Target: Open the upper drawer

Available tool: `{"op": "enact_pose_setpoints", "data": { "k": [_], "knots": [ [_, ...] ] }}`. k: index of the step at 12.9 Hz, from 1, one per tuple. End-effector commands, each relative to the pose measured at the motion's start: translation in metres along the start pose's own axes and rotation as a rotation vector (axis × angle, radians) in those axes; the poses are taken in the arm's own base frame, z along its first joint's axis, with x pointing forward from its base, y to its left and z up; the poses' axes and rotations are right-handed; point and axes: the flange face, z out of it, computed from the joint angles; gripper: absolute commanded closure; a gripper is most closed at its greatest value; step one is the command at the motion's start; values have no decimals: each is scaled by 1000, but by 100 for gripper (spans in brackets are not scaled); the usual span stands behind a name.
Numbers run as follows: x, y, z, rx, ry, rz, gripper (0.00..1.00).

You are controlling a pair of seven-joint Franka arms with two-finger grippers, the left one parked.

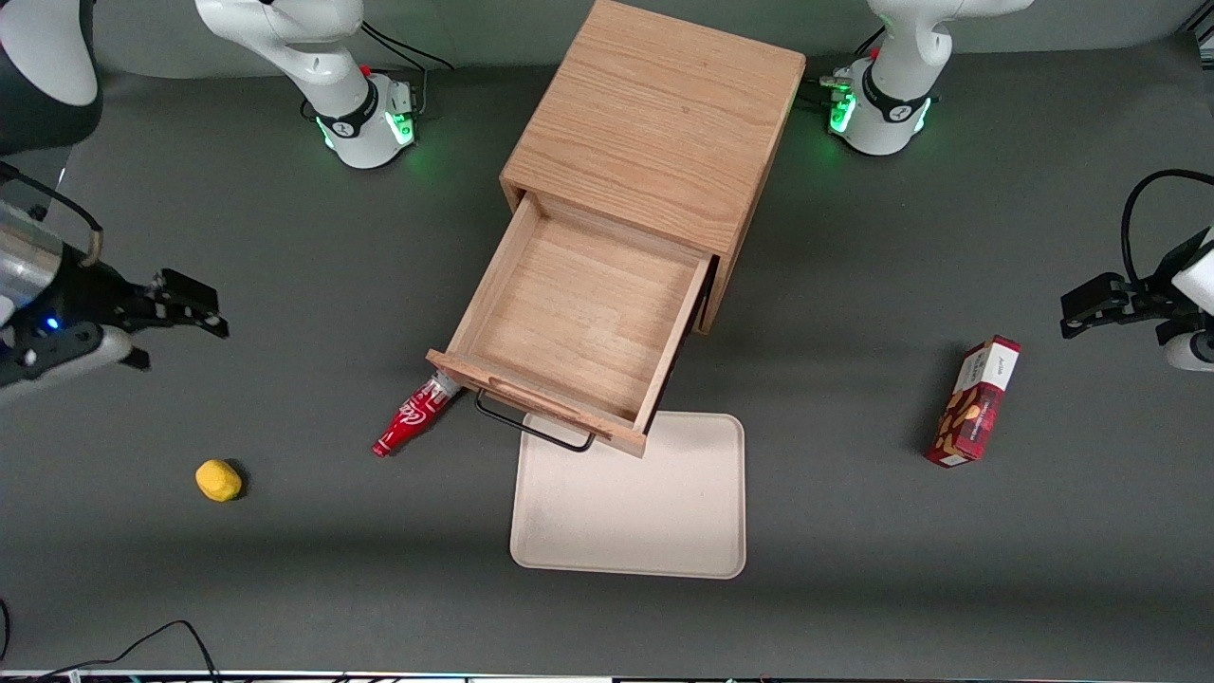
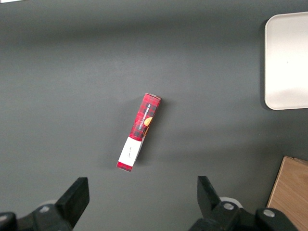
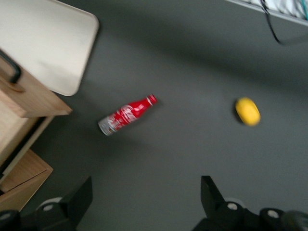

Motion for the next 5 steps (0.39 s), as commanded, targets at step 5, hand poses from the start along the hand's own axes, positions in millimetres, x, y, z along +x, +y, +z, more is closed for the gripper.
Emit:
{"op": "enact_pose_setpoints", "data": {
  "k": [5],
  "knots": [
    [-54,7,-4,-66,-13,186,0]
  ]
}}
